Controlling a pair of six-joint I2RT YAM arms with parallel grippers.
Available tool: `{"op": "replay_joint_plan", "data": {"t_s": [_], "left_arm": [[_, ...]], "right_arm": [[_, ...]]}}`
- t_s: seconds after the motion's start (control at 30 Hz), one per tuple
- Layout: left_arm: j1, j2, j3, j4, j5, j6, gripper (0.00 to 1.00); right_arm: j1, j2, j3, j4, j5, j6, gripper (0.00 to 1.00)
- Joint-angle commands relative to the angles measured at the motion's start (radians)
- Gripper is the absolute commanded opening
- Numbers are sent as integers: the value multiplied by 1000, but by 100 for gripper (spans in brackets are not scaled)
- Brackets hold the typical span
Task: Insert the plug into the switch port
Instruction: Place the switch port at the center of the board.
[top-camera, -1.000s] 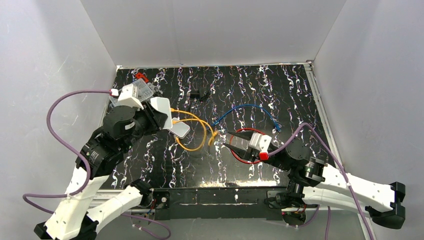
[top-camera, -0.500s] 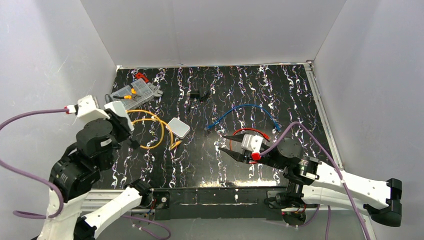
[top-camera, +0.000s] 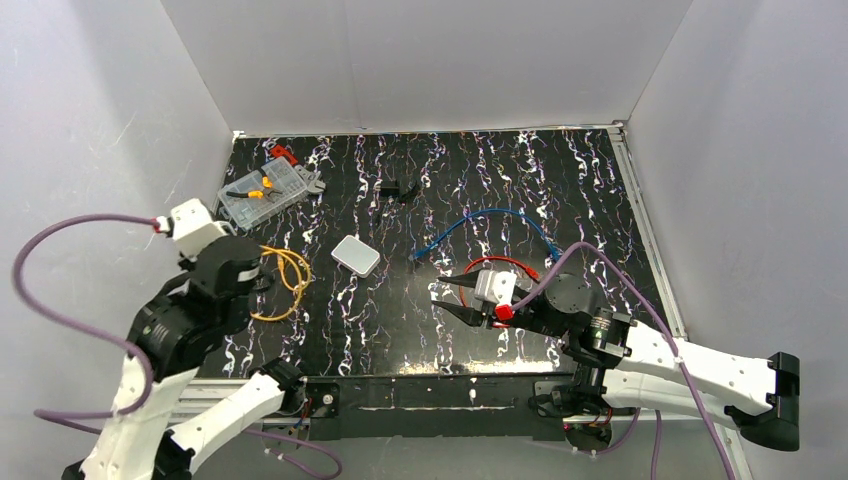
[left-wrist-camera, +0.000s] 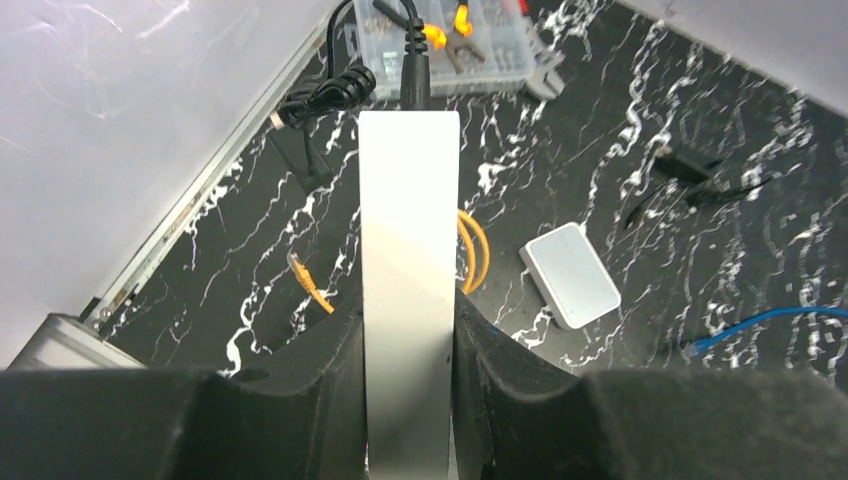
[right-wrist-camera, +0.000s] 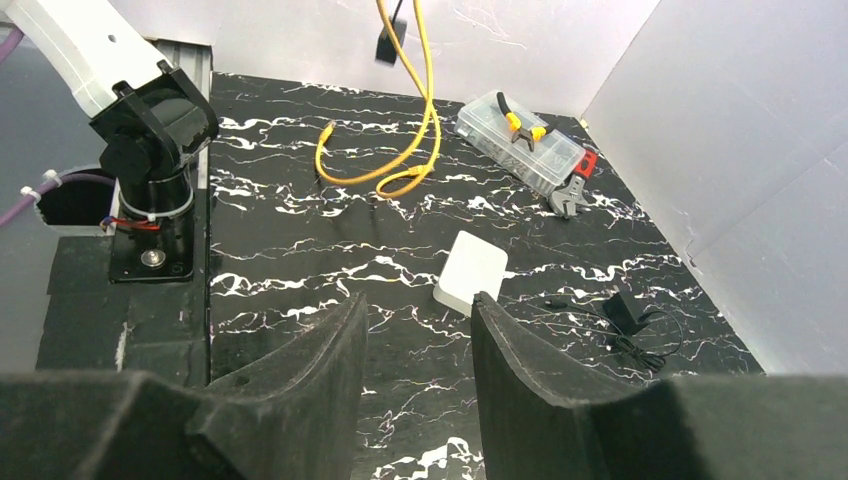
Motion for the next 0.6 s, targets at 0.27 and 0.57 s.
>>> {"op": "replay_joint_plan", "data": {"t_s": [0.27,0.57], "left_arm": [[107,154,-245,148,137,-243,0],[223,206,-446,329,207,-368,0]], "right_arm": [[7,-39,2,37,-24,47,48],[7,-92,-59,26,-29,92,48]]}}
